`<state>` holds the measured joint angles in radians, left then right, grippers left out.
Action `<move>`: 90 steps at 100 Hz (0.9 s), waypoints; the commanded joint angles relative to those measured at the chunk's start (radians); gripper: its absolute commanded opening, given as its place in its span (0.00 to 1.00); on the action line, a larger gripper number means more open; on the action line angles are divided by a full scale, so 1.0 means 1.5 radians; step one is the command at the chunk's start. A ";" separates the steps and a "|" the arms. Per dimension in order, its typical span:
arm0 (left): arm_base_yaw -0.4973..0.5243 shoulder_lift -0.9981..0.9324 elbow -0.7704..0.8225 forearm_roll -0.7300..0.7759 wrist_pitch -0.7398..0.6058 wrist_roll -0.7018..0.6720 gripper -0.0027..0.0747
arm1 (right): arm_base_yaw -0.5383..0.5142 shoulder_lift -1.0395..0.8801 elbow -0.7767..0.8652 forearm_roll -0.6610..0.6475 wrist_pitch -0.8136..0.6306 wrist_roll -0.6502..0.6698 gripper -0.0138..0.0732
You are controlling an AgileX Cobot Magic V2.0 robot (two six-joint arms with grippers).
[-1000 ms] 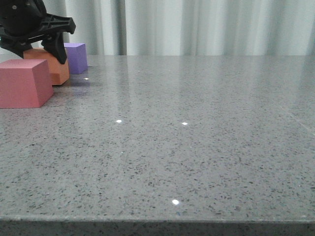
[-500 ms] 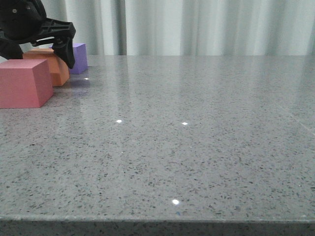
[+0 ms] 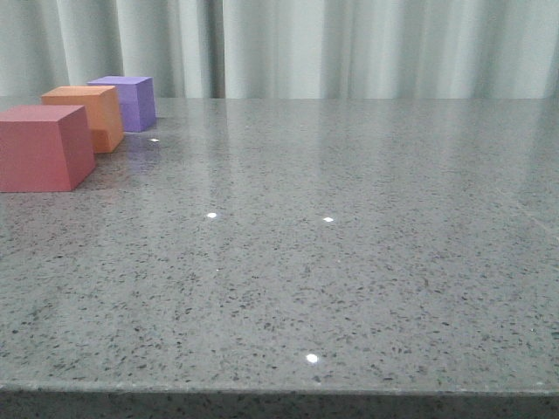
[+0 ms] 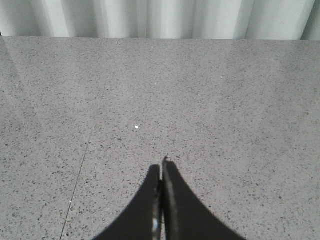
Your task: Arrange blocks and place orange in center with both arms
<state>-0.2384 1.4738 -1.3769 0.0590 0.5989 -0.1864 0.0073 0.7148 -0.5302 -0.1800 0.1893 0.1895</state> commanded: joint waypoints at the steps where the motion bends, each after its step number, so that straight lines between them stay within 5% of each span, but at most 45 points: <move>1: 0.004 -0.081 0.032 0.013 -0.064 -0.002 0.87 | -0.003 -0.002 -0.019 -0.008 -0.046 -0.004 0.08; 61: 0.049 -0.554 0.451 0.016 -0.154 -0.002 0.84 | -0.003 -0.002 -0.019 -0.008 -0.046 -0.004 0.08; 78: 0.049 -0.663 0.519 0.016 -0.154 -0.002 0.70 | -0.003 -0.002 -0.019 -0.008 -0.046 -0.004 0.08; 90: 0.049 -0.723 0.556 0.016 -0.154 -0.002 0.50 | -0.003 -0.002 -0.019 -0.008 -0.046 -0.004 0.08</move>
<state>-0.1574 0.4351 -0.5474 0.0828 0.4493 -0.1864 0.0073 0.7148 -0.5302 -0.1800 0.1893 0.1895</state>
